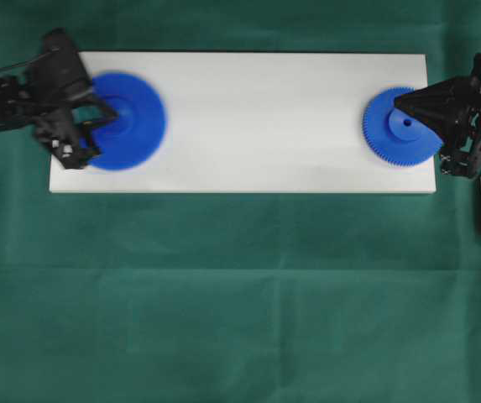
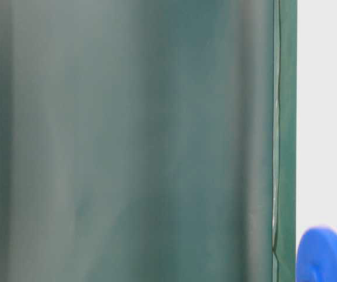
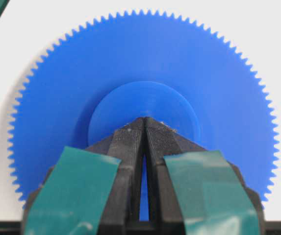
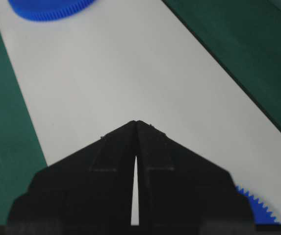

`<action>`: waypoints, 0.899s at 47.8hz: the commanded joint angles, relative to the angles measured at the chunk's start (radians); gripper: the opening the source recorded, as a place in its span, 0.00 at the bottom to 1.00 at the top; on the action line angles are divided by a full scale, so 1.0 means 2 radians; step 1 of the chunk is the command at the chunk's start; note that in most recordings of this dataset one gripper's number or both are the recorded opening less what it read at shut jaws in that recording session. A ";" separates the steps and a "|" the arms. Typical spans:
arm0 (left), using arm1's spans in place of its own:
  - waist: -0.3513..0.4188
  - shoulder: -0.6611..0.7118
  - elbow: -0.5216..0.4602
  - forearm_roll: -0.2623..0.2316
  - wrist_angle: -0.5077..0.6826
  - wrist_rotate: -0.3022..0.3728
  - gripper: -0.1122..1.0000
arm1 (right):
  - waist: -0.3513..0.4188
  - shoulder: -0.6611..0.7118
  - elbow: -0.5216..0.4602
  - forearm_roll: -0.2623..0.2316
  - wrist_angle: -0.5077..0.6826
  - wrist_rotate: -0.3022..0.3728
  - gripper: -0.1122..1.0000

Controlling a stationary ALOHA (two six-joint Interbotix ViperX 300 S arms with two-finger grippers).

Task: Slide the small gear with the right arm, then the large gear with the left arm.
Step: 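Slide the large gear right with the left gripper toward the small gear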

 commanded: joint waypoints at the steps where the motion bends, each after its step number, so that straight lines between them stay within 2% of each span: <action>1: -0.021 0.045 -0.041 -0.001 -0.010 0.000 0.10 | 0.001 0.002 -0.005 -0.001 -0.002 0.001 0.55; 16: -0.049 0.209 -0.238 -0.001 -0.001 0.003 0.10 | 0.002 0.001 -0.001 -0.001 -0.005 0.001 0.55; 32: -0.082 0.309 -0.430 0.001 0.057 0.006 0.10 | 0.002 0.001 0.002 -0.001 -0.005 0.000 0.55; 37: -0.088 0.332 -0.472 0.001 0.083 0.006 0.10 | 0.002 0.000 0.005 -0.002 -0.005 0.000 0.55; 43: -0.088 0.348 -0.500 0.001 0.100 0.005 0.10 | 0.002 -0.001 0.008 -0.001 -0.005 0.000 0.55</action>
